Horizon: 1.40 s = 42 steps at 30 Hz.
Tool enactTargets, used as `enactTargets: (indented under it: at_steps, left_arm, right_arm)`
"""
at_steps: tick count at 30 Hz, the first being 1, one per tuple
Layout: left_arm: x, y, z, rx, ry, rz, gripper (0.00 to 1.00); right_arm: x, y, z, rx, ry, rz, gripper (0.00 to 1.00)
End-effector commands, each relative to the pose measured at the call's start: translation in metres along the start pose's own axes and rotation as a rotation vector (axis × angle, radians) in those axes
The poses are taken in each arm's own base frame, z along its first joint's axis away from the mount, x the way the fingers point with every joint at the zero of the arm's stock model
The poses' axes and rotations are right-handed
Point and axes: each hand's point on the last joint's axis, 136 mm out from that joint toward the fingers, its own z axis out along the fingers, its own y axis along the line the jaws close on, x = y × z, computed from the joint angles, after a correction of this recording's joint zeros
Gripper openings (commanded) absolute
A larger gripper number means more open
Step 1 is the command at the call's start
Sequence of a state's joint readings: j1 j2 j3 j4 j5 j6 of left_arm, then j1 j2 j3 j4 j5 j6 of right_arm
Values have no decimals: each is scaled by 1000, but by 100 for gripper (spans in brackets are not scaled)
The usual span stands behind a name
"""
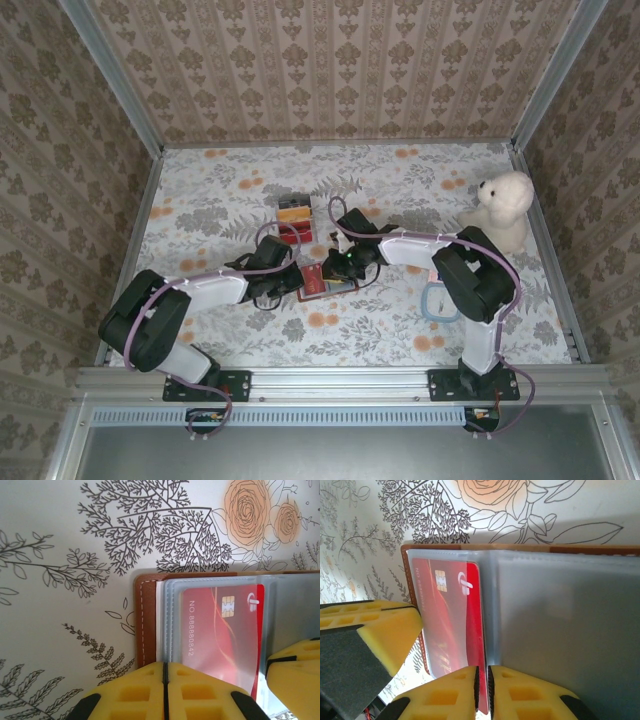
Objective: Take the credit cards out of the card holder
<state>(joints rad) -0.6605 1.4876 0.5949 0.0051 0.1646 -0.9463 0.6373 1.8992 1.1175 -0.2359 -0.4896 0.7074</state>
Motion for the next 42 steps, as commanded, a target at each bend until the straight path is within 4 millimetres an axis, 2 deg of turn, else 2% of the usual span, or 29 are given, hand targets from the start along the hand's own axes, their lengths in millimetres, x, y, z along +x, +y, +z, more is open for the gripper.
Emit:
enactTargets:
  at_steps: [1,9,12,16,21,24,29,38,42]
  left_arm:
    - [18,23,7,-89,70,8,9]
    - [23,22,13,-71,97,11,9]
    - [26,22,16,-66,108,9,9]
    - [26,26,16,-75,105,2,8]
    - [23,31,13,-106,89,2,7]
    - [24,36,13,-127,82,-3,8]
    - [25,40,15,-139,87,-7,8]
    - [29,35,20,-99,101,-17,8]
    - [31,33,21,-81,105,-23,8]
  right_arm:
    - [1,3,5,-19,40,-10,19]
    - [6,5,14,-54,86,-17,18]
    - [6,4,18,-52,94,-11,20]
    - [3,-7,17,17,77,0,24]
    - [-2,-28,12,143,36,6,23]
    - [-3,-33,9,175,16,4,21]
    - [-3,-29,8,174,3,-12,20]
    - [3,-5,28,-9,66,4,21]
    - [1,0,31,-46,68,0,17]
